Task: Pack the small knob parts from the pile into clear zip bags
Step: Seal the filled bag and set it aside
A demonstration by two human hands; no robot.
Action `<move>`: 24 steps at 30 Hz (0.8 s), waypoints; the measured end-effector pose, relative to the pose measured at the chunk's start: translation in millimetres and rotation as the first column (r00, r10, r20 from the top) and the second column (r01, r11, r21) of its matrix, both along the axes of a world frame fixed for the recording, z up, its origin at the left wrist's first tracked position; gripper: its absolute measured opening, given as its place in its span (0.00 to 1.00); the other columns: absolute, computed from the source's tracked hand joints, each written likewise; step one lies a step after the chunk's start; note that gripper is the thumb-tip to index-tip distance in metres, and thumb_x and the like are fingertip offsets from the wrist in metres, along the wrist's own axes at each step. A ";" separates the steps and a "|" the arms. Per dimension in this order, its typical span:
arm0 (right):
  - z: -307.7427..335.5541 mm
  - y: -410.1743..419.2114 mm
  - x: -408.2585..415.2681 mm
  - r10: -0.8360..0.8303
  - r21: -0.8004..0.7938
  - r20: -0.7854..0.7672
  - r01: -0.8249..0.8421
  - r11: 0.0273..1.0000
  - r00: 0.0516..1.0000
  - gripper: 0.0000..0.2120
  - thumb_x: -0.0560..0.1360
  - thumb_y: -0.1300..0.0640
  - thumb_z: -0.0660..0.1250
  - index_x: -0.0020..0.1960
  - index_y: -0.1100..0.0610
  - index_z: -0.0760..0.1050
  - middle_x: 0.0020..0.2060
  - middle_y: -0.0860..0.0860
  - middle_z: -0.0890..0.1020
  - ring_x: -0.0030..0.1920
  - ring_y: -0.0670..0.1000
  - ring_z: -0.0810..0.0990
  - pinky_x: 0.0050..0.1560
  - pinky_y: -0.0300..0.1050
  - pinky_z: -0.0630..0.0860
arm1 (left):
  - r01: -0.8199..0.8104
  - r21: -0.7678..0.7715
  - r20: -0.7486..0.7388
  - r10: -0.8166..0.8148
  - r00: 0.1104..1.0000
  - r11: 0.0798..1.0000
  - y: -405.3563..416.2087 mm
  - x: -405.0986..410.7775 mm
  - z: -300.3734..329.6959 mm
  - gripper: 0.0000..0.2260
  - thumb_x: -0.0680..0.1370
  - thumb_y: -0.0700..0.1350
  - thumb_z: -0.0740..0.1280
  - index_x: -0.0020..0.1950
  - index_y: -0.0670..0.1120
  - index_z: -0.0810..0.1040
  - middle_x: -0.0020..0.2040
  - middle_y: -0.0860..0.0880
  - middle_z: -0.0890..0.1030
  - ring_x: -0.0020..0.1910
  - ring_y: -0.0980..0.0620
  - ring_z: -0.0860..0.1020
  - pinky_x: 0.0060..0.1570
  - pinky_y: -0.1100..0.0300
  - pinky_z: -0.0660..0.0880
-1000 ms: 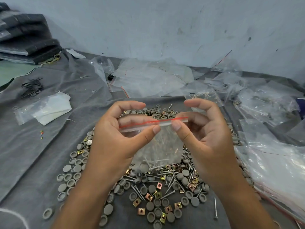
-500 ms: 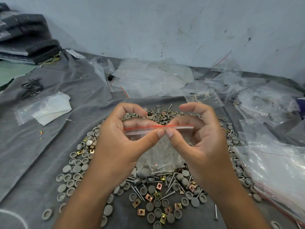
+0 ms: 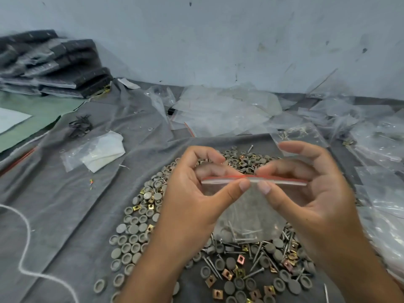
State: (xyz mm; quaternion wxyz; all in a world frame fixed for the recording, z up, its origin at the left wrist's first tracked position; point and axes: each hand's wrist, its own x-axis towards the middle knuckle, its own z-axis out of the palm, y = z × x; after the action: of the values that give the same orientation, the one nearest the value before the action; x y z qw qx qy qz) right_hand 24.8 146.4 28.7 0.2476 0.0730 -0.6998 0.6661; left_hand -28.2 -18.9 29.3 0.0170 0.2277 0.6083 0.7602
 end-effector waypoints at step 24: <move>-5.3 14.3 -2.0 -0.119 -0.033 0.008 0.119 0.992 0.993 0.21 0.71 0.50 0.76 0.62 0.44 0.75 0.50 0.50 0.86 0.49 0.48 0.86 0.46 0.36 0.81 | -0.092 0.074 0.011 0.091 0.996 0.993 -0.7 -8.4 -8.3 0.16 0.71 0.40 0.77 0.47 0.49 0.69 0.44 0.46 0.85 0.43 0.51 0.83 0.47 0.56 0.81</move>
State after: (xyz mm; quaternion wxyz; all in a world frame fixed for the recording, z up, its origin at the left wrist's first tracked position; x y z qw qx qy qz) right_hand 22.8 160.7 23.3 0.2856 0.0250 -0.6926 0.6619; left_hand -36.5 -19.6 21.1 -0.0241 0.1971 0.5893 0.7832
